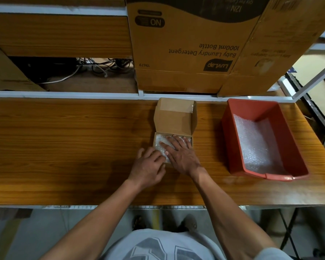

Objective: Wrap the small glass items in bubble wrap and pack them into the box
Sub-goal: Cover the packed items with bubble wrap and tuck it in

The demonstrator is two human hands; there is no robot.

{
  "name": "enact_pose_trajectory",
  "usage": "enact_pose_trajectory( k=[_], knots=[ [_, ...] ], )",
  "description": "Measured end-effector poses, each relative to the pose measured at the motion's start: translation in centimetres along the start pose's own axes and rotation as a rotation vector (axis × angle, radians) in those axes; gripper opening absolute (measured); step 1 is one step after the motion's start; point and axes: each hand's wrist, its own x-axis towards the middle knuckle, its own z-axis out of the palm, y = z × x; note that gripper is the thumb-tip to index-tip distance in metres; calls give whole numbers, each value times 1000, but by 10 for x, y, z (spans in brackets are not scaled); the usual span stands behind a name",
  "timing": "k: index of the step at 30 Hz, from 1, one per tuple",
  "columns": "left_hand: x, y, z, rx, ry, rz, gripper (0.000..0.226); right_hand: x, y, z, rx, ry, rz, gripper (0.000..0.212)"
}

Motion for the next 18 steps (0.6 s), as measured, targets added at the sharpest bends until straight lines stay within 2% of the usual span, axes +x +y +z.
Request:
enact_pose_trajectory(
  k=[2,7,13,18],
  knots=[
    [-5,5,6,-51,2,38,35,-1,0,-1,-7,-5,1,53],
    [-5,4,12,-35,-94,5,46,0,1,-1,-23,-7,-11,53],
    [2,10,8,-93,-48,33,42,0,1,0,-18,10,-20,52],
    [-7,5,13,-42,-122,31,53,-1,3,-1,-19,0,-26,56]
  ],
)
